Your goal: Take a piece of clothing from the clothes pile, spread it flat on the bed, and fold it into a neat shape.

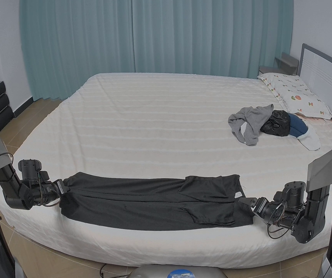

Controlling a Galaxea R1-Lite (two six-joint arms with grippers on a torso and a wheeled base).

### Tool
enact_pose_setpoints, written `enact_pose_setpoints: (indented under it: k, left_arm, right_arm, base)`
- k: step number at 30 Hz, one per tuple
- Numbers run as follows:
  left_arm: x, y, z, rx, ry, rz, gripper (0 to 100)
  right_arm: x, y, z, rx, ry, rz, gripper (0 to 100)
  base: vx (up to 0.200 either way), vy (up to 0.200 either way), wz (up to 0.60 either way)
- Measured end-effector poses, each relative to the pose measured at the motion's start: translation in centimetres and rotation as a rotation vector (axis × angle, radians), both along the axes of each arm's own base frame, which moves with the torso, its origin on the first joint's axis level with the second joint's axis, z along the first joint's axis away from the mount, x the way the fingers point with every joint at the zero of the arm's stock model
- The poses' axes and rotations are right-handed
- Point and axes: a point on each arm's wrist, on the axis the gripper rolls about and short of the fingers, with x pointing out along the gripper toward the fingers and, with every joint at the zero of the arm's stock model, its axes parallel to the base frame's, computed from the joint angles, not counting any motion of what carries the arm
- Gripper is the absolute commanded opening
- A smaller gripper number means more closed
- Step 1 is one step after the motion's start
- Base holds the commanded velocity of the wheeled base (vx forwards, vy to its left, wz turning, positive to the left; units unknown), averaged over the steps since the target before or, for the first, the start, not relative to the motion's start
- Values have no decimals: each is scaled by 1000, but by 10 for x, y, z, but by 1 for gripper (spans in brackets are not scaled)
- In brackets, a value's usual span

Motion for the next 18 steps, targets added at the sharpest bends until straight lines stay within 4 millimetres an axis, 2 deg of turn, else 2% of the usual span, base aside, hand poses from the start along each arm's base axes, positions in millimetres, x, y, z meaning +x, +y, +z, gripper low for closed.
enact_pose_setpoints:
  k: [3, 10, 18]
  left_arm:
    - [1, -3, -1, -20, 5, 6, 0]
    - [0, -16, 6, -45, 1, -6, 0]
    - [-3, -39, 25, -75, -26, -26, 0]
  right_arm:
    - [0, 0, 0, 0, -1, 0, 100]
    - [0, 0, 0, 1, -2, -1, 100]
    - [0, 0, 1, 2, -3, -2, 100]
  base:
    - [0, 0, 0]
    - [0, -200, 0]
    - [0, -200, 0]
